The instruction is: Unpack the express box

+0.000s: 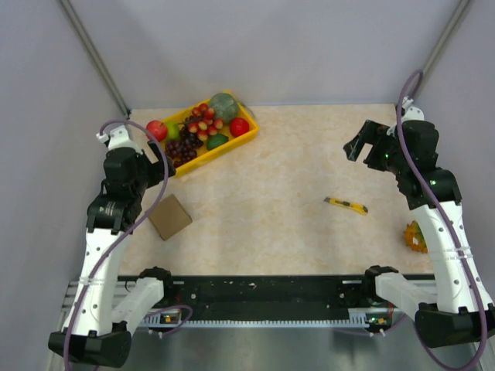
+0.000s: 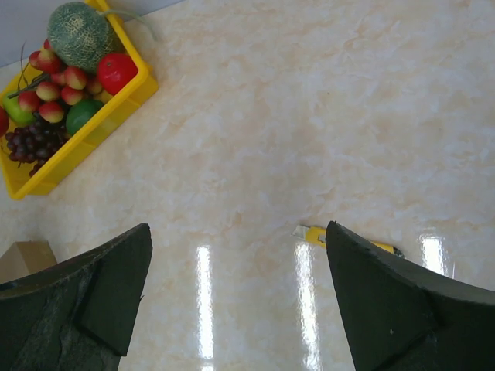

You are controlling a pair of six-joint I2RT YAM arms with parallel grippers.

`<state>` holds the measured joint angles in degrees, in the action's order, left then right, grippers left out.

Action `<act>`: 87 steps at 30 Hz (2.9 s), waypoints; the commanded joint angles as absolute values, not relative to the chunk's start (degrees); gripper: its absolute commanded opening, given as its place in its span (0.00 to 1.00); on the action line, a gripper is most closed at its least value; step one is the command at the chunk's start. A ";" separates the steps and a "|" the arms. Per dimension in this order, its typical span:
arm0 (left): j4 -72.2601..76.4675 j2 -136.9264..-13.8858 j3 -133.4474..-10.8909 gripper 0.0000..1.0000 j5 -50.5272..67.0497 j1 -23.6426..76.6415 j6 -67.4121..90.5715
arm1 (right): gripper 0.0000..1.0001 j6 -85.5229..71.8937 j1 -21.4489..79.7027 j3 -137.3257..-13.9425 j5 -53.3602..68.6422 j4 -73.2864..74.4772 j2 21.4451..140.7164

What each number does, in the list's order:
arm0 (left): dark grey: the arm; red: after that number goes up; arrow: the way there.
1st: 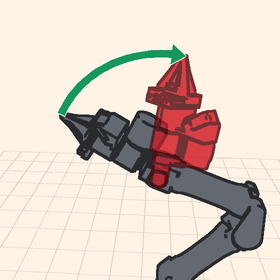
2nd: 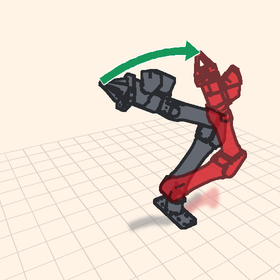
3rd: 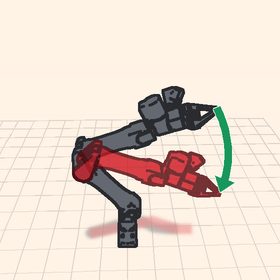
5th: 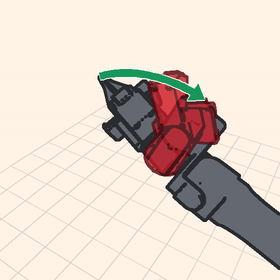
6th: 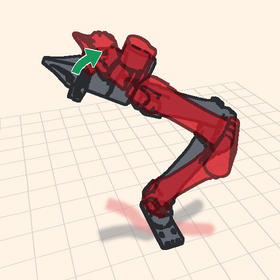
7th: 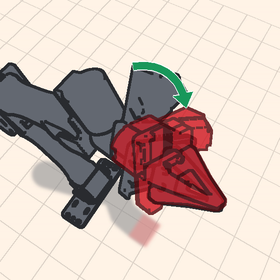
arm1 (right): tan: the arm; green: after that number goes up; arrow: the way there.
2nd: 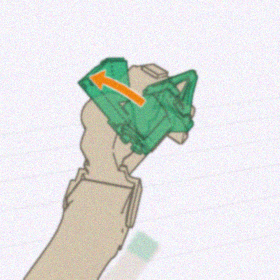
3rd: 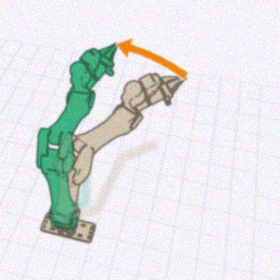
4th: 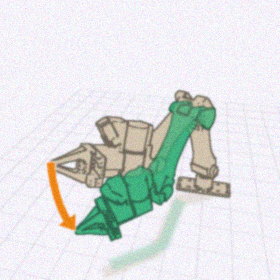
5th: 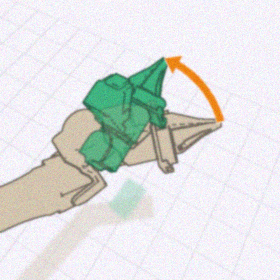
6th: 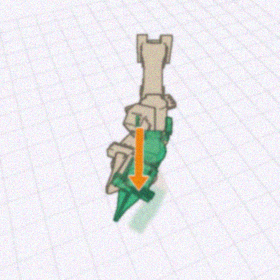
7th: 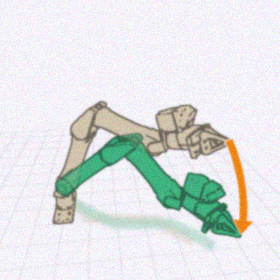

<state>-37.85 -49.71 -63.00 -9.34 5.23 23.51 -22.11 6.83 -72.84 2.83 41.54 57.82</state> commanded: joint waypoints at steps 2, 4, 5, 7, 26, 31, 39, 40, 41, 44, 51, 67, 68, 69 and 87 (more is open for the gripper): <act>-39.10 -49.83 -64.87 0.99 -19.59 5.10 28.02 | 0.91 -23.46 6.68 -72.77 2.20 40.87 58.18; -39.20 -50.18 -64.43 0.99 -19.69 5.10 28.91 | 0.91 -23.21 6.68 -72.42 2.90 40.96 58.36; -39.46 -50.19 -63.12 0.99 -20.38 5.10 29.18 | 0.91 -23.20 6.59 -72.25 3.51 40.96 58.53; -40.95 -51.49 -62.23 0.99 -21.71 4.23 30.58 | 0.91 -22.94 6.68 -71.98 4.22 40.96 58.80; -28.49 -60.29 -41.05 0.99 -0.89 -14.68 37.45 | 0.84 -26.81 6.68 -62.76 14.68 40.25 56.08; -24.96 -63.54 -38.06 0.99 9.55 -14.68 36.30 | 0.84 -26.19 6.68 -62.40 15.03 40.25 55.37; -15.58 -62.24 -28.41 0.94 24.86 -14.41 38.49 | 0.83 -27.16 6.59 -61.96 15.38 40.25 55.55; -14.60 -61.70 -27.69 0.94 25.92 -14.15 38.84 | 0.83 -27.16 6.59 -61.79 15.47 40.17 55.63; -13.98 -61.26 -27.08 0.94 27.15 -13.28 38.85 | 0.83 -27.33 6.59 -61.61 15.56 40.17 55.72; -13.54 -59.86 -25.93 0.93 27.33 -10.74 37.97 | 0.82 -27.60 6.68 -61.09 17.22 40.17 56.95; -11.24 -58.01 -24.87 0.91 30.41 -4.66 37.18 | 0.78 -28.73 13.43 -58.36 16.26 38.06 59.85; -23.74 -61.77 -41.31 0.99 9.12 -4.39 25.14 | 0.79 -31.03 21.53 -55.72 13.27 35.60 59.59; -23.64 -65.09 -41.92 0.98 10.62 -4.31 25.40 | 0.79 -31.03 21.53 -55.55 13.27 35.60 59.42; -23.12 -66.78 -42.62 0.96 13.42 -4.39 25.66 | 0.79 -31.11 21.53 -55.46 13.27 35.60 59.15; -2.82 -75.40 -34.89 0.81 31.03 11.86 37.61 | 0.79 -32.70 22.67 -50.80 12.04 34.63 58.61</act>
<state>-9.80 -73.01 -34.98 29.98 7.88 34.06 -32.60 21.23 -50.98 13.28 37.36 57.54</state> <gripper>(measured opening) 0.817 0.785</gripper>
